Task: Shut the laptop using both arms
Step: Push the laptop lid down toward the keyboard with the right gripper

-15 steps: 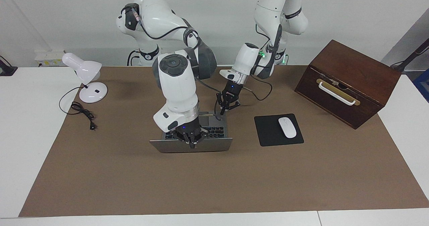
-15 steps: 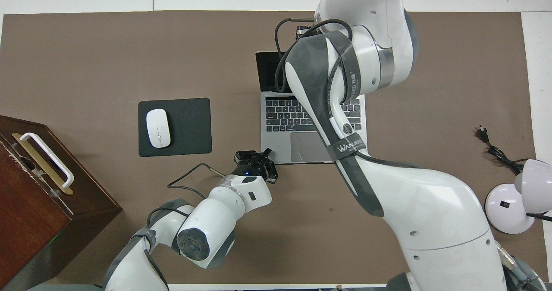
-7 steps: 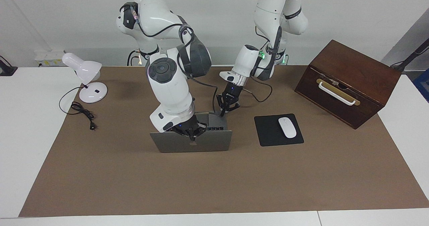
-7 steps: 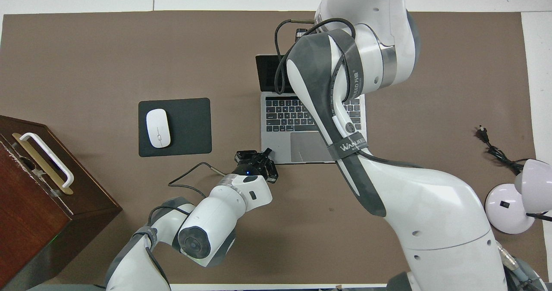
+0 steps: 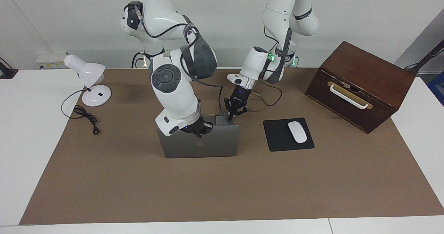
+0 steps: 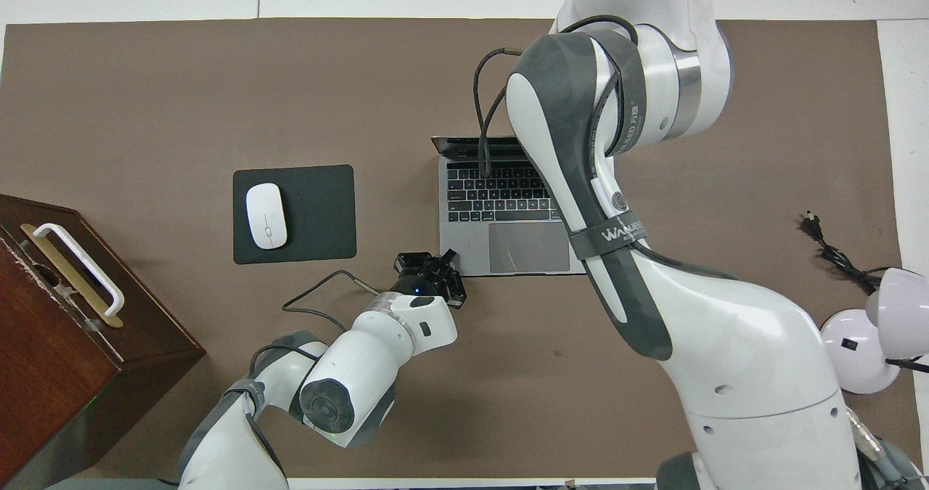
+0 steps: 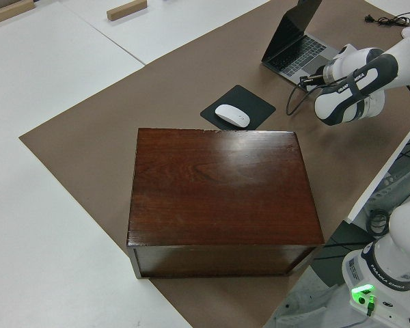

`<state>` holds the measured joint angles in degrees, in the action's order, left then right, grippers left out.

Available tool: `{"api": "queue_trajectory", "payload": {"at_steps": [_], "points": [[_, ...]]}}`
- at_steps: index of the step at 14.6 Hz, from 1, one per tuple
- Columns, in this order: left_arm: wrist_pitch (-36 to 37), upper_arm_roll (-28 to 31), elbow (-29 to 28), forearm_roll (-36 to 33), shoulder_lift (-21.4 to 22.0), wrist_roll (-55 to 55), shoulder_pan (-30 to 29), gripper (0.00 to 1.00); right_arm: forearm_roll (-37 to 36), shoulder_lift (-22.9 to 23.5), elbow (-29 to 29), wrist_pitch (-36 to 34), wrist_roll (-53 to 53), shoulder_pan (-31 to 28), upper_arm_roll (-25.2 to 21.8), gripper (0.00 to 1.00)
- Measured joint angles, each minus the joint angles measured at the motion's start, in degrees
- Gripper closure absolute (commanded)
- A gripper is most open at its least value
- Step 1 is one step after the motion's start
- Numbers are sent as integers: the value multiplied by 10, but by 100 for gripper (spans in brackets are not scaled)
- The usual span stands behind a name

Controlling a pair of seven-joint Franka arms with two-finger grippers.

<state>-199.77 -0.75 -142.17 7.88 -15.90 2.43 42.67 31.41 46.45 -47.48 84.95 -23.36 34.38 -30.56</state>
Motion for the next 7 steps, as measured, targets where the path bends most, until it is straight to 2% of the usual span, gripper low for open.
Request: {"api": "queue_trajectory", "payload": {"at_steps": [7], "points": [[-1,0,-1,-1,0,27,0,100,12,5,-4,-64,-1,4,-1,100]]}}
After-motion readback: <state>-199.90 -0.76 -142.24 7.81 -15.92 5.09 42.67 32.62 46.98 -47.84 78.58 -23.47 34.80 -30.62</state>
